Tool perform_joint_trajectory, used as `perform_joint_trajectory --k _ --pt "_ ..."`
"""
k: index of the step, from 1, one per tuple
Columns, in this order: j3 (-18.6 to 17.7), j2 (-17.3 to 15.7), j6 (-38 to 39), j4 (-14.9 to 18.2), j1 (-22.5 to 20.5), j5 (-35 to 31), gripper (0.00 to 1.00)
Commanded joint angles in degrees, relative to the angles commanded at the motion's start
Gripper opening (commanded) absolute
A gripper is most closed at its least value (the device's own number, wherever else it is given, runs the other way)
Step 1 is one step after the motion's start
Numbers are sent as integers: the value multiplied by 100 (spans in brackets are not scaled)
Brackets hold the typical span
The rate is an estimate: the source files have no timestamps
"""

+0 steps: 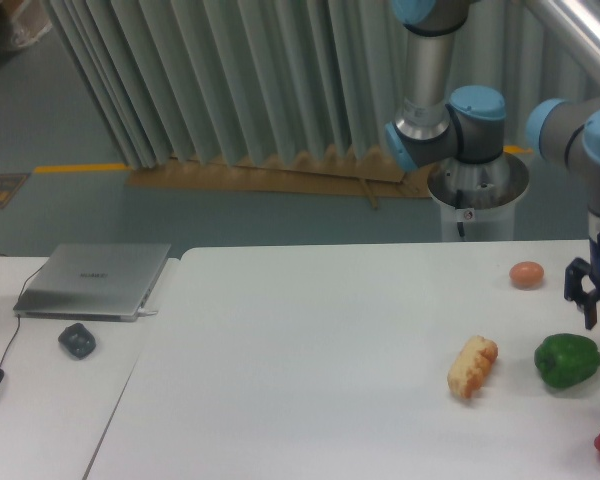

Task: Place the red peppers in a basket
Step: 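Lower the open gripper past the green pepper toward the red pepper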

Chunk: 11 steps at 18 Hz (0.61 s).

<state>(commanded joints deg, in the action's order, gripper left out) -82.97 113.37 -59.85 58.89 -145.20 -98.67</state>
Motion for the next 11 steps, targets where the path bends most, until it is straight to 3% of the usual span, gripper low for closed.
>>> perform_joint_trajectory --k 2,11 --pt "9 159 0 -9 35 -309 100" --pt "264 510 17 0 -8 -328 100"
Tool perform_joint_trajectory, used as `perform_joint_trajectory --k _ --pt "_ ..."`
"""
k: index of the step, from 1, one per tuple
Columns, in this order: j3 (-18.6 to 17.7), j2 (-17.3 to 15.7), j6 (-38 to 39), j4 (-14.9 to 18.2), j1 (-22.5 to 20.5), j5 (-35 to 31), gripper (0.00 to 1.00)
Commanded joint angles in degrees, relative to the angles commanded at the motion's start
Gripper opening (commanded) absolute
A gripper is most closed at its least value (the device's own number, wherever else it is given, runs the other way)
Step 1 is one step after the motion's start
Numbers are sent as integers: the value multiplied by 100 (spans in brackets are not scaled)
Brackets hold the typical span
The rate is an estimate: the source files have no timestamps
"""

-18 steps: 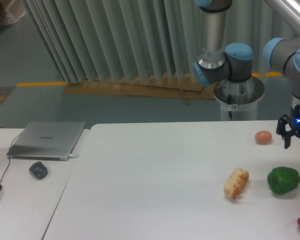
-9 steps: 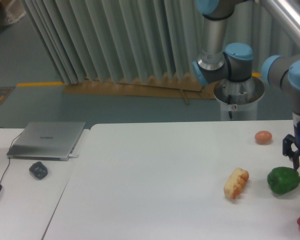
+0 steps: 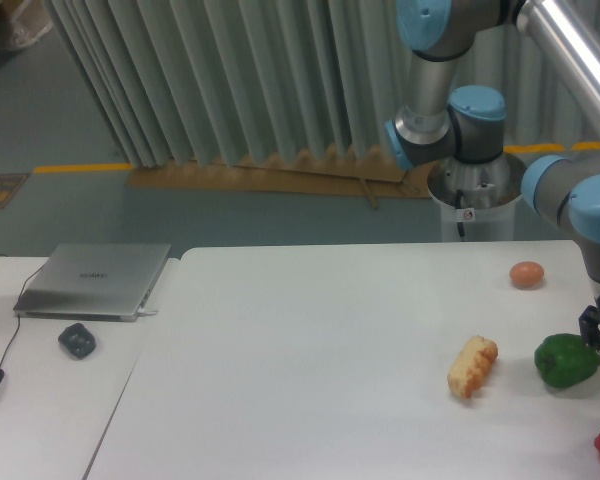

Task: Place the red peppers in a basket
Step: 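Lower the open gripper past the green pepper toward the red pepper, then close the gripper on the red bell pepper and lift it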

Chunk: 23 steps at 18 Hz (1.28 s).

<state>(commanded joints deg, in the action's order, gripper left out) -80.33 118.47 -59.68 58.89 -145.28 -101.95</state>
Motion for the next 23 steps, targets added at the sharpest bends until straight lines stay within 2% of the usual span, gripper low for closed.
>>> perform_joint_trajectory --k 13,18,23 --pt "255 343 501 -9 44 -9 100" --pt "273 448 730 0 255 -17 100" --pt "281 537 721 -9 281 290 100"
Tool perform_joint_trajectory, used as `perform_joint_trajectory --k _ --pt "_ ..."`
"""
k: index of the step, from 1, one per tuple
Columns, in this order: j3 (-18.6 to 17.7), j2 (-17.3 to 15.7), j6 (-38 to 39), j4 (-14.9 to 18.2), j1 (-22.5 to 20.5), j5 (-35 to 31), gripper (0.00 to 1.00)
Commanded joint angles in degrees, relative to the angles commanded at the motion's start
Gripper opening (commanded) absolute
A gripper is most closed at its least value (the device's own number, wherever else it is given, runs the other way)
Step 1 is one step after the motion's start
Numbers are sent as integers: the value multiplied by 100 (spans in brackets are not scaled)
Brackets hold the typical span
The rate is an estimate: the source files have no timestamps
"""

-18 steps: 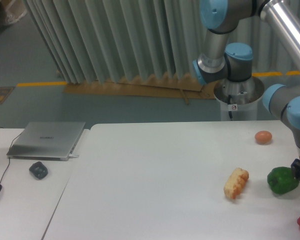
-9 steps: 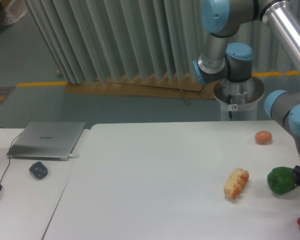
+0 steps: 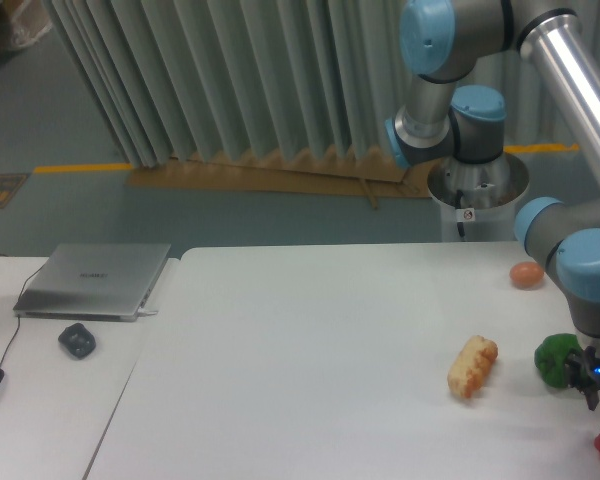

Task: Place the red peppers in a basket
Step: 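Close the gripper on the red bell pepper and lift it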

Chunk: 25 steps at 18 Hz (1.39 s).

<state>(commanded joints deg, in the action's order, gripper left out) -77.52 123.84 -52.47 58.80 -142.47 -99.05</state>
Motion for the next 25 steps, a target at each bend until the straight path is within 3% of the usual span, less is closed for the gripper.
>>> perform_joint_trajectory --k 25 --pt "26 220 -35 -18 -44 0 100"
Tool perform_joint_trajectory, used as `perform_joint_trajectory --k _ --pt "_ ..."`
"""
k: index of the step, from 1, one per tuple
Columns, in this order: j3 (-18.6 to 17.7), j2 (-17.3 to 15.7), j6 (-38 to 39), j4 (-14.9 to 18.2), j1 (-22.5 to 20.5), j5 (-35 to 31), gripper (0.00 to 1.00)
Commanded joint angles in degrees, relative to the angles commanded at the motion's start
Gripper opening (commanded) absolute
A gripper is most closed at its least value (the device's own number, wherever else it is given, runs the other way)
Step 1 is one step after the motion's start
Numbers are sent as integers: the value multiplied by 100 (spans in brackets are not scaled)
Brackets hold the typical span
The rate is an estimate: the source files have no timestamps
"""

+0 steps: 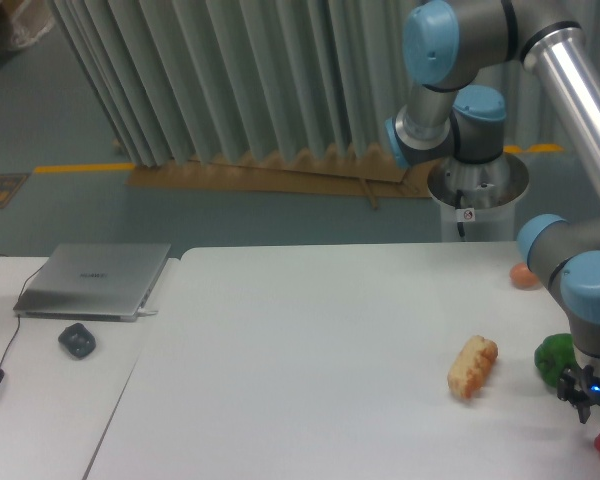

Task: Place the red peppers in a basket
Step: 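Close the gripper on the red bell pepper and lift it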

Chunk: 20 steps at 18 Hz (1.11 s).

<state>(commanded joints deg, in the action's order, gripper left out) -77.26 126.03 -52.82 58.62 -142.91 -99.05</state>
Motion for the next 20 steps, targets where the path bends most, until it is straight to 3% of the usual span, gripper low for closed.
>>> perform_joint_trajectory --k 4,5,6,8,10,13,20 --pt "0 18 9 9 0 -18 99" --pt "-9 26 17 9 9 -26 88" --pt "-26 27 44 9 9 -26 71" --pt "-61 9 44 18 9 -18 57" --pt "-114 -52 9 35 0 0 50" --pt "-105 -183 9 79 -9 52 46" --pt "-123 -474 0 535 -97 263 44"
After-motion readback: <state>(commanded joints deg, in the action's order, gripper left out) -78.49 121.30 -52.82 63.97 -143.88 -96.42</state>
